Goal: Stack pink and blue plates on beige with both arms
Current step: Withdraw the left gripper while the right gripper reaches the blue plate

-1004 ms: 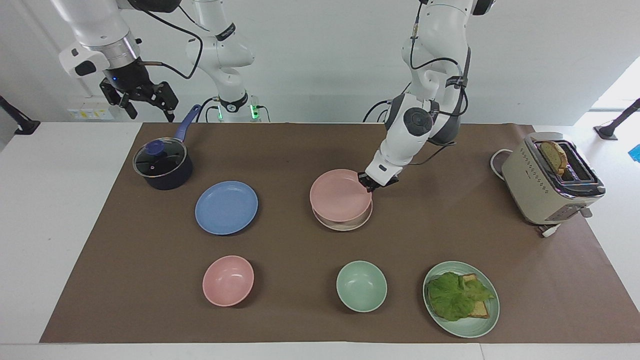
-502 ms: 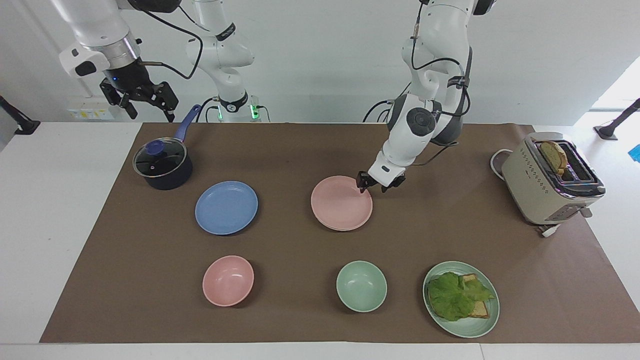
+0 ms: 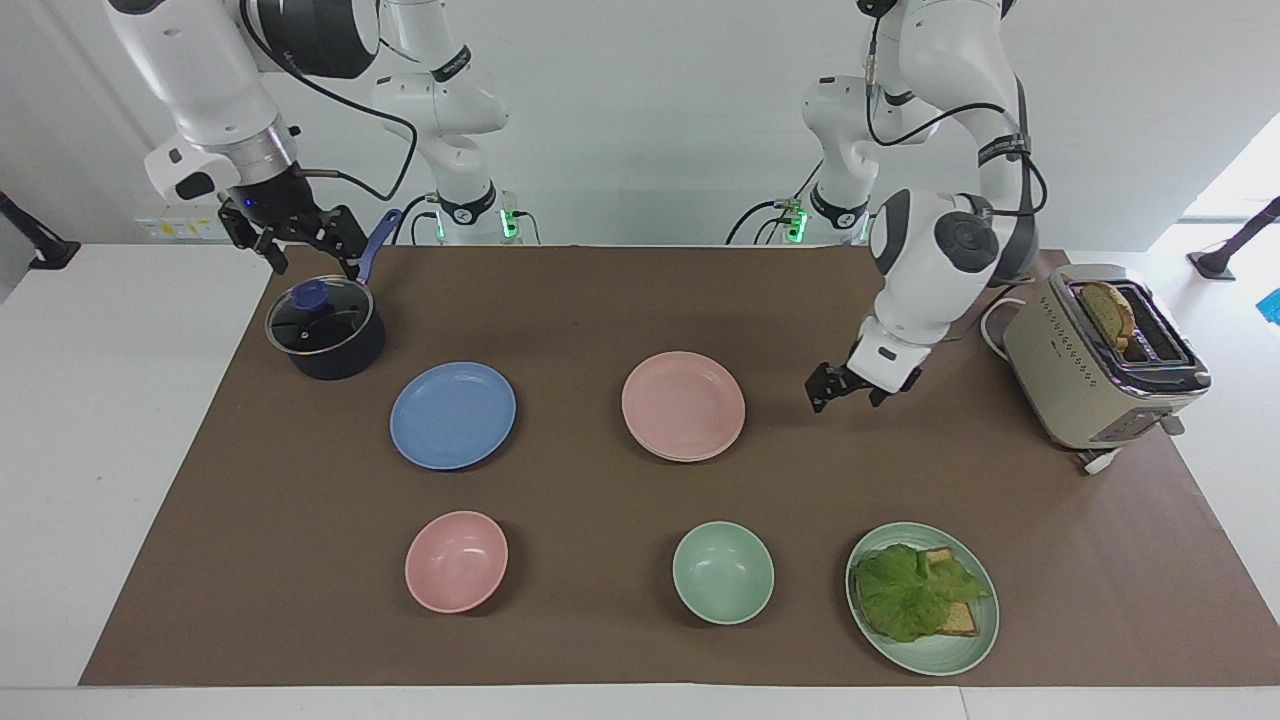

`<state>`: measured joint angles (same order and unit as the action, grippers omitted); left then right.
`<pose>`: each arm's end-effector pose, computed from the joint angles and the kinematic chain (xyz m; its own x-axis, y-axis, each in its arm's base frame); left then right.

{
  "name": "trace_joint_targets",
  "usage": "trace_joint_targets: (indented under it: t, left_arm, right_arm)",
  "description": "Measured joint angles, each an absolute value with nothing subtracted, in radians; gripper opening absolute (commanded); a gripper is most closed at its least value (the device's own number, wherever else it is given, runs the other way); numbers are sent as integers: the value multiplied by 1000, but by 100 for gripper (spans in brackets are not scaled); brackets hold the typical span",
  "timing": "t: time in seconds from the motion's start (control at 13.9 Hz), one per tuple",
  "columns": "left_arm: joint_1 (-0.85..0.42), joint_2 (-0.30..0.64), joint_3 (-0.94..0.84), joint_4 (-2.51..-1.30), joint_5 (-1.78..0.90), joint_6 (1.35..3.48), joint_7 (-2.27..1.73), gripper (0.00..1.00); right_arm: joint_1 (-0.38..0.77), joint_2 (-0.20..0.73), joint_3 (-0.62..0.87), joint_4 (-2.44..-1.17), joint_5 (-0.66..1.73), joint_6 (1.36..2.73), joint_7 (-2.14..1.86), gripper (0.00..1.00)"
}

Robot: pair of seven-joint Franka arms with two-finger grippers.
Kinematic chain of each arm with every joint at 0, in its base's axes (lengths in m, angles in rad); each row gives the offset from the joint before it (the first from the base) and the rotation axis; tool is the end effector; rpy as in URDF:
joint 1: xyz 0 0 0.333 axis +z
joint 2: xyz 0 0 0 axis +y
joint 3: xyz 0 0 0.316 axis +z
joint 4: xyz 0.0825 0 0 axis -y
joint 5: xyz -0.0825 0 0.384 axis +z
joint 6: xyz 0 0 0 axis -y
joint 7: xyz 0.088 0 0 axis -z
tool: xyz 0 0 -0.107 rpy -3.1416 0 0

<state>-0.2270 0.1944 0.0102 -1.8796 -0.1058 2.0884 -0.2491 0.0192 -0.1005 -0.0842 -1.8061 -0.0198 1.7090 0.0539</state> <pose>0.5924 -0.1361 0.4087 0.9965 0.0832 -0.0106 0.0839 -0.9923 0.0907 0.5291 -0.0382 0.5789 0.9933 -0.1155 0.0036 -0.1155 -0.9932 0.0110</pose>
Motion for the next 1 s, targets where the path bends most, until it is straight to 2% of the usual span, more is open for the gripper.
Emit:
trace_joint_targets:
  t: [0.36,0.72,1.0]
  left_arm:
    - [-81,179,14,-1756,-70,1932,-96,100]
    - [-77,138,10,-1567,-25,1679,-95,100]
    - [-77,109,19,-1541,-24,1618,-75,100]
  right_arm:
    - [5,-30,-84,-1943,-2,1900,54,100]
    - [-23,78,-85,-2020,56,2073,26,100]
    - [-19,160,-82,-2055,77,2182,16,100]
